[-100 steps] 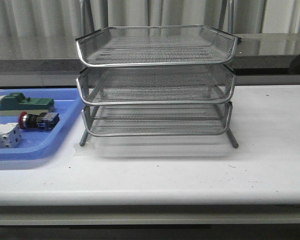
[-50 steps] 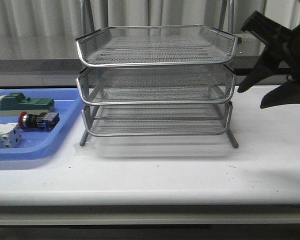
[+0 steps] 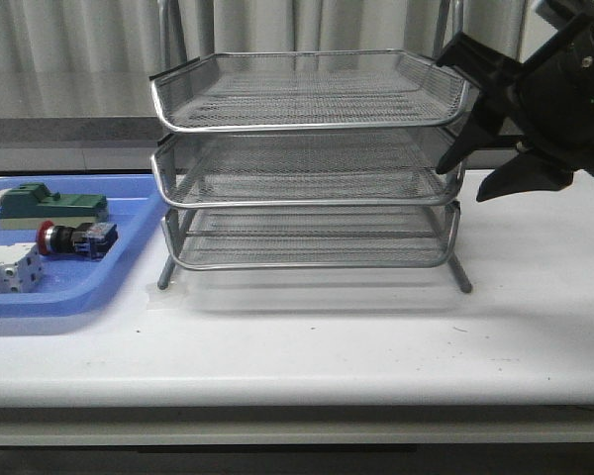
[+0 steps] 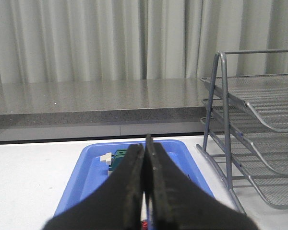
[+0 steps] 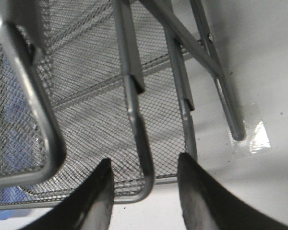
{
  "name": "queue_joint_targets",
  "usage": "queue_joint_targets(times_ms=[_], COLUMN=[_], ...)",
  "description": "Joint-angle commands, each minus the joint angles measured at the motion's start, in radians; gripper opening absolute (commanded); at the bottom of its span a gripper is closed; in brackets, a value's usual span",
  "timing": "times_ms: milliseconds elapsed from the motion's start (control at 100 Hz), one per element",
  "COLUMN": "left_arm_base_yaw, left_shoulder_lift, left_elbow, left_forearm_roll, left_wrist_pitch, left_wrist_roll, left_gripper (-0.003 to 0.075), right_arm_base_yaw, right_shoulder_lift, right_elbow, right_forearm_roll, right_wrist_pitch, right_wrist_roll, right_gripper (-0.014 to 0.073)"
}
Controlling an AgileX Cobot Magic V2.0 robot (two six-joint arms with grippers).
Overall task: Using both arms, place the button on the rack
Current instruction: 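Hook the middle mesh tray rim with the right gripper and pull it outward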
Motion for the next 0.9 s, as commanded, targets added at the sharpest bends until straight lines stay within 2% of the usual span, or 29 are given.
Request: queue_joint_targets(times_ms=[0,500,620,790,890], left_arm_base_yaw=[0.0,0.0,0.0,0.0,0.0], left_shoulder_lift=[-0.033,-0.033,-0.033,-0.033,-0.033], left_elbow=[0.047,0.047,0.047,0.047,0.047], left_forearm_roll=[0.001,0.001,0.001,0.001,0.001], left_wrist_pitch=[-0.079,-0.079,-0.079,-0.079,-0.079], left_wrist_roll=[-0.006,-0.006,-0.006,-0.006,-0.006], left_gripper=[-0.002,-0.002,-0.002,-0.002,-0.002], right_arm_base_yaw=[0.003,0.007,0.007,0.007,0.007], right_shoulder_lift=[-0.005,0.085,0.085,0.085,0.085], right_elbow=[-0.048,-0.113,-0.113,-0.113,-0.113], right_forearm_roll=[0.019,0.02,0.02,0.02,0.019], right_wrist_pitch=[0.001,0.025,0.028,0.05,0.062], right_wrist_roll=[-0.027,-0.042,-0.042,-0.042,-0.042], right_gripper=[0.034,0.0332,0.0247,0.0067,0.0002])
